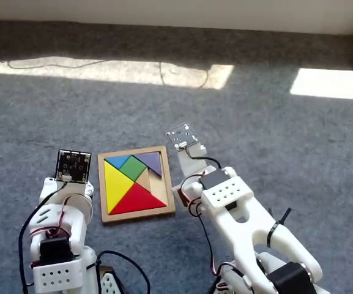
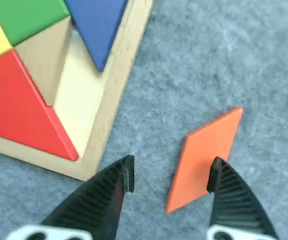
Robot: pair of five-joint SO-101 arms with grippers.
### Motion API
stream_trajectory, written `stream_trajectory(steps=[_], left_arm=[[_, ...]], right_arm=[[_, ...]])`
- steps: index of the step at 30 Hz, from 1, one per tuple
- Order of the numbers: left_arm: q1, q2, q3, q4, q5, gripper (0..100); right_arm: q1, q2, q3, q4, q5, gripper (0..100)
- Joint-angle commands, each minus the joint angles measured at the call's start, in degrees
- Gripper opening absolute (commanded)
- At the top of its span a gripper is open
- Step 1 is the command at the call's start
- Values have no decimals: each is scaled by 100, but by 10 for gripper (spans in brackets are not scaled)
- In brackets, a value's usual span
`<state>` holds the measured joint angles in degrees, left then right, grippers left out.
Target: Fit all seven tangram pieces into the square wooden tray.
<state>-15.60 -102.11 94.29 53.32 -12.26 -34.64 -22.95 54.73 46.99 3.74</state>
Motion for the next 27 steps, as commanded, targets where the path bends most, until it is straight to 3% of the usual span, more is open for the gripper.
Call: stream_trajectory(steps=[1,12,20,27], left_arm=[[48,-224,-48,-97,-44,11],[48,-224,-48,-70,-44,11],[48,-224,-48,-70,-44,11],[48,-224,-48,-70,-44,11]], right_arm=[[-40,-40,-75,-92,-35,231],[910,1552,-488,-215,360,227],[945,1534,-532,-215,413,63],[1182,1270,-637,-163,633,5]])
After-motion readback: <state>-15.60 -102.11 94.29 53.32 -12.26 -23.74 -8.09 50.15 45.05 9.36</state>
